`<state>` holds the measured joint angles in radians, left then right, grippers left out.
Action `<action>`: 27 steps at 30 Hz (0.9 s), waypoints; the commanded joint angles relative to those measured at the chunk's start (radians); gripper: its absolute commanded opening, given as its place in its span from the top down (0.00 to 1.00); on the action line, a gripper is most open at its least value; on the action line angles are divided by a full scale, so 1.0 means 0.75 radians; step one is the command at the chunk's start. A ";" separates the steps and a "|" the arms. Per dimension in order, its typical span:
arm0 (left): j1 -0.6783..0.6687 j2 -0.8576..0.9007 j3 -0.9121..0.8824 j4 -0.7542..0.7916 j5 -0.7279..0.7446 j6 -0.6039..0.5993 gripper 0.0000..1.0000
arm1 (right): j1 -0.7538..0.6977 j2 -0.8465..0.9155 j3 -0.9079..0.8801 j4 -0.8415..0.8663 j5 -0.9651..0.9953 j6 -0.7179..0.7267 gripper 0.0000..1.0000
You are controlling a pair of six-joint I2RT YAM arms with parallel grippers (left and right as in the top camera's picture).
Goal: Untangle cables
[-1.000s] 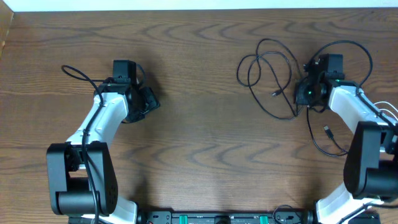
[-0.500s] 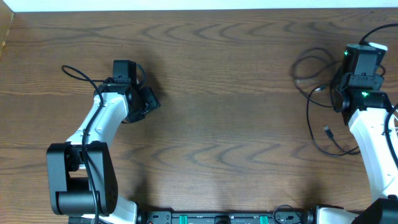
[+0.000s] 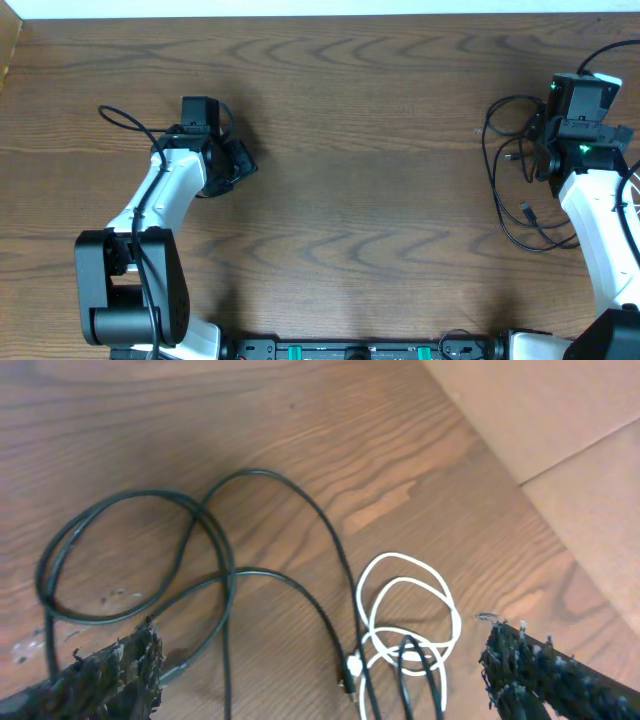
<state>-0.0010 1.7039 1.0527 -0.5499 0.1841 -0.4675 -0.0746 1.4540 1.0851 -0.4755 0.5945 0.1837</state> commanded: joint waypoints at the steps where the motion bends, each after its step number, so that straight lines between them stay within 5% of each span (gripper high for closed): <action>1: -0.001 0.004 -0.012 -0.002 -0.013 -0.003 0.37 | -0.006 0.005 0.017 -0.011 -0.054 0.028 0.01; 16: -0.001 0.004 -0.012 -0.012 -0.013 -0.003 0.37 | -0.035 0.005 0.017 -0.747 -0.793 0.098 0.01; 27: -0.001 0.004 -0.012 -0.013 -0.013 -0.002 0.38 | -0.078 0.005 0.017 -0.881 -1.595 0.207 0.01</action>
<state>-0.0010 1.7039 1.0527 -0.5564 0.1841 -0.4683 -0.1287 1.4551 1.0870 -1.1351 -0.3878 0.2722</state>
